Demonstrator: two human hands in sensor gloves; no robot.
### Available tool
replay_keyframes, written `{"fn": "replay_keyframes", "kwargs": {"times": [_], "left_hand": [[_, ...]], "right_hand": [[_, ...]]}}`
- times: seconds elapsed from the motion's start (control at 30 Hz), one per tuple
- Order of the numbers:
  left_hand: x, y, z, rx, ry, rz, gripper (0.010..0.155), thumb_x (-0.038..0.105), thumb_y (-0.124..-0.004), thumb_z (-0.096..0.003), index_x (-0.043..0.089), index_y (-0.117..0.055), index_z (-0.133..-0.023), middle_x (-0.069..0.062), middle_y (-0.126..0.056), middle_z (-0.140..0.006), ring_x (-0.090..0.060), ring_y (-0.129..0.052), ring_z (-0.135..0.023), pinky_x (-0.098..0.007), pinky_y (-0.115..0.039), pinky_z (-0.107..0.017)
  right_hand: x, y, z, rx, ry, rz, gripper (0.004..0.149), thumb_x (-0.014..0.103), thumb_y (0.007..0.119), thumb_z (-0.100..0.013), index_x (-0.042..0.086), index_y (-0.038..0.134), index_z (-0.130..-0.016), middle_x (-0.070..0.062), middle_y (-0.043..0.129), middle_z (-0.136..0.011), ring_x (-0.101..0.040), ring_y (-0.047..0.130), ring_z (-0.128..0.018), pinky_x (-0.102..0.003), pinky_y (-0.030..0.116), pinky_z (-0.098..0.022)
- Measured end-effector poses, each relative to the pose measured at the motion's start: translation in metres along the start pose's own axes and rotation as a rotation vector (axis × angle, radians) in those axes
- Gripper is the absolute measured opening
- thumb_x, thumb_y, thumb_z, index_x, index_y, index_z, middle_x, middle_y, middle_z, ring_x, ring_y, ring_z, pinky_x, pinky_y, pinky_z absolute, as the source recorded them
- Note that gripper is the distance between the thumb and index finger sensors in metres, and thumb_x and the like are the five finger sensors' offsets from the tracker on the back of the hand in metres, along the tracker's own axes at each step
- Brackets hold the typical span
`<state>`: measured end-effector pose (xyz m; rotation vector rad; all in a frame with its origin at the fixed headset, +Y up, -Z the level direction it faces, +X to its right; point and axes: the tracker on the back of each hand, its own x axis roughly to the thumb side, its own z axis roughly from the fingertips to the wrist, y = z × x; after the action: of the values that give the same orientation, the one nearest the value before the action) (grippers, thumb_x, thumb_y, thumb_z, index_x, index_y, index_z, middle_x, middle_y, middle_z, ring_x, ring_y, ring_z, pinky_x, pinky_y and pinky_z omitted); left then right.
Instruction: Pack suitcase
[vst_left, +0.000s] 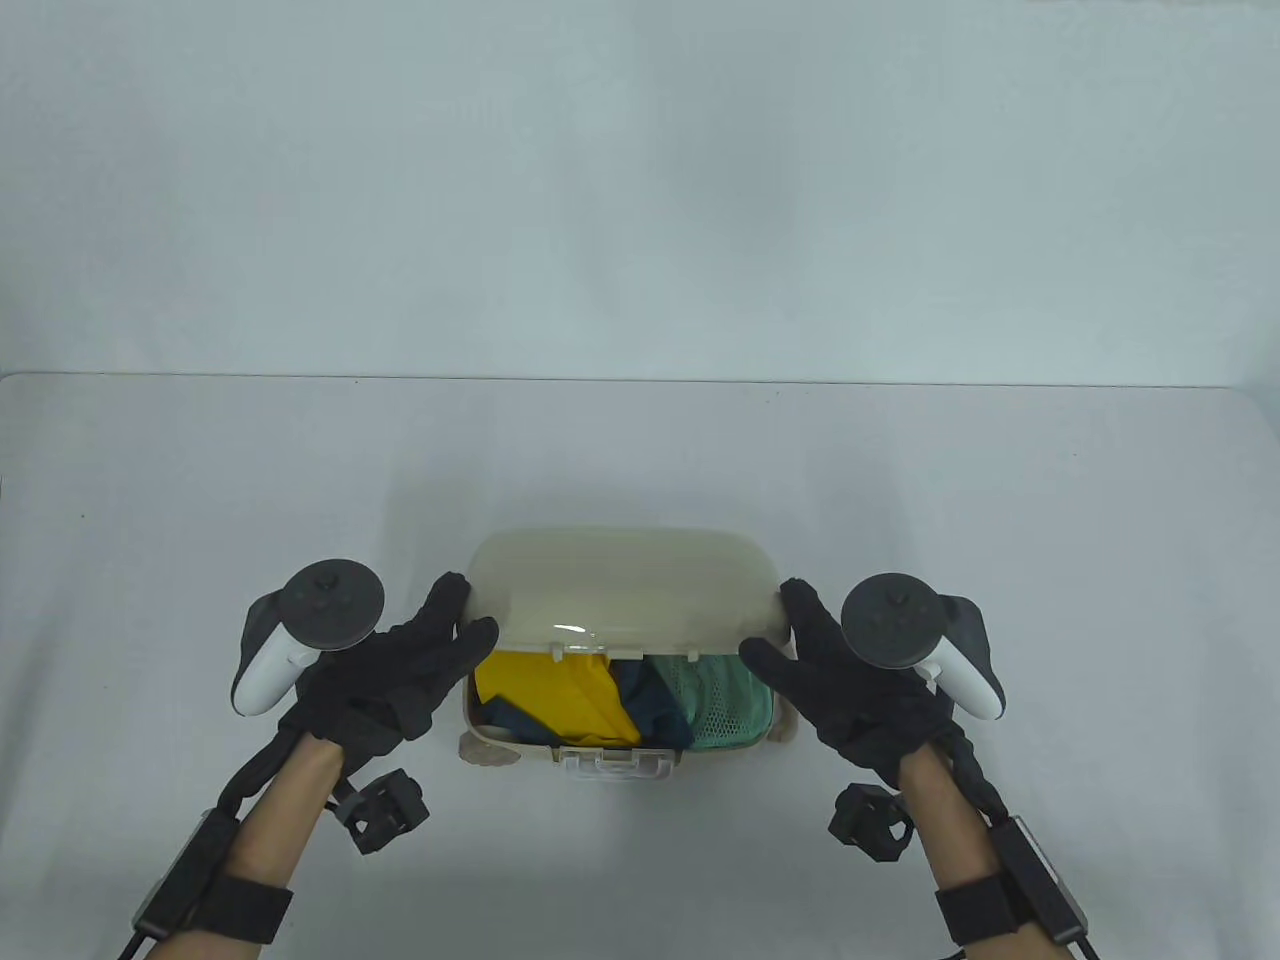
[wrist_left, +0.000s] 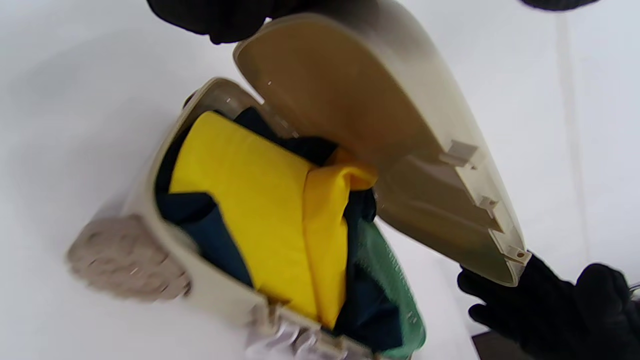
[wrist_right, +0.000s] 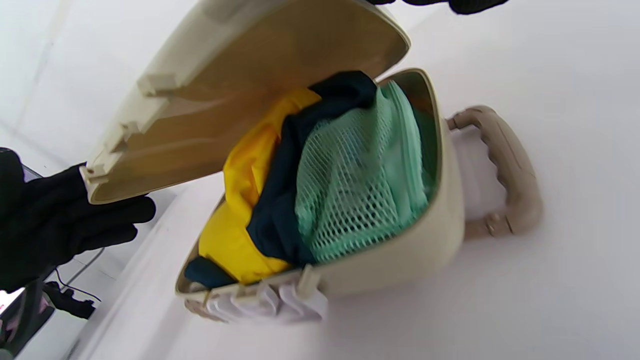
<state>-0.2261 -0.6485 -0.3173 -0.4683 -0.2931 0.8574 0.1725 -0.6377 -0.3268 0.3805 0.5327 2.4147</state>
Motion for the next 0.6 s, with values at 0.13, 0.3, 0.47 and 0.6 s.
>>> {"fn": "replay_keyframes", "kwargs": {"times": [0.13,0.3,0.47,0.6], "left_hand": [[-0.003,-0.011,0.0,-0.061,0.041,-0.059,0.098,0.067,-0.049,-0.0512,-0.002,-0.013,-0.111,-0.039,-0.027,-0.112,-0.06,-0.044,-0.102,-0.06,-0.049,-0.073],[-0.019,-0.025,-0.005,-0.113,0.082,-0.031,0.098,0.067,-0.048,-0.0513,-0.002,-0.011,-0.111,-0.04,-0.027,-0.112,-0.06,-0.044,-0.102,-0.061,-0.049,-0.073],[-0.028,-0.032,-0.008,-0.124,0.089,-0.015,0.098,0.067,-0.048,-0.0512,-0.001,-0.011,-0.111,-0.041,-0.027,-0.112,-0.061,-0.044,-0.102,-0.061,-0.049,-0.073],[-0.029,-0.033,-0.009,-0.13,0.087,-0.014,0.097,0.067,-0.049,-0.0511,0.0,-0.011,-0.112,-0.041,-0.027,-0.112,-0.061,-0.044,-0.102,-0.061,-0.049,-0.073]], "right_hand": [[-0.005,0.008,0.0,0.019,0.025,0.014,0.101,0.072,0.043,-0.046,-0.004,0.02,-0.108,-0.031,0.04,-0.114,-0.055,0.048,-0.102,-0.062,0.053,-0.07],[-0.015,0.021,-0.006,0.055,0.065,0.026,0.101,0.072,0.043,-0.047,-0.005,0.023,-0.108,-0.032,0.046,-0.112,-0.056,0.054,-0.1,-0.062,0.055,-0.069],[-0.02,0.028,-0.01,0.067,0.085,0.037,0.1,0.072,0.043,-0.046,-0.005,0.025,-0.108,-0.034,0.049,-0.11,-0.056,0.057,-0.098,-0.062,0.056,-0.068],[-0.021,0.029,-0.012,0.071,0.09,0.042,0.1,0.072,0.044,-0.046,-0.005,0.027,-0.108,-0.034,0.051,-0.11,-0.057,0.058,-0.098,-0.063,0.057,-0.068]]}}
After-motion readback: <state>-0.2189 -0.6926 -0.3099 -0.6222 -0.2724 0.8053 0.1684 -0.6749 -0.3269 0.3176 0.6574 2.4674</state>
